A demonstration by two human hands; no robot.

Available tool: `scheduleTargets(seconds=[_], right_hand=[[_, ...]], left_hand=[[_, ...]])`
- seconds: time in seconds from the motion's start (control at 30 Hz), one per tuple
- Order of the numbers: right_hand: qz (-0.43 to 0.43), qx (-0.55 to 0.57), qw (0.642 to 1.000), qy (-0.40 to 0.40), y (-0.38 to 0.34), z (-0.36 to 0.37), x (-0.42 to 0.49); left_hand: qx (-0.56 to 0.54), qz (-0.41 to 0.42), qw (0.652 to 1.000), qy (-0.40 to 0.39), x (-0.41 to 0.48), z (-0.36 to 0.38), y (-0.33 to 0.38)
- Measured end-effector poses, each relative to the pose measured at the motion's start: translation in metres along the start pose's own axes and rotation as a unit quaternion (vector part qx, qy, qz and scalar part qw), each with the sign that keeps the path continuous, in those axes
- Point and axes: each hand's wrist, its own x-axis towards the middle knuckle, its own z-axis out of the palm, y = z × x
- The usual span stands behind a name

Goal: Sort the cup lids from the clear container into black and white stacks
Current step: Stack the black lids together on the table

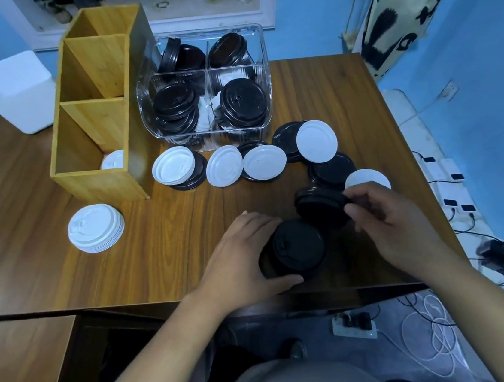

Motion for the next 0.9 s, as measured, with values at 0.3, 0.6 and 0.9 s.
scheduleTargets(seconds=[0.3, 0.6, 0.9], right_hand=[[0.182, 0.083, 0.978, 0.065, 0.035, 0.000, -0.044], [0.036, -0.145, 0.988, -0.028, 0.033, -0.021, -0.063], [-0.131, -0.337, 0.891, -0.273, 0.034, -0.039, 0.004]], left_hand=[[-0.026, 0.002, 1.000, 0.001, 0.001, 0.000, -0.001], [-0.014, -0.014, 1.000, -0.014, 0.000, -0.007, -0.003], [-0.037, -0.013, 0.999, -0.029, -0.001, -0.007, 0.002]])
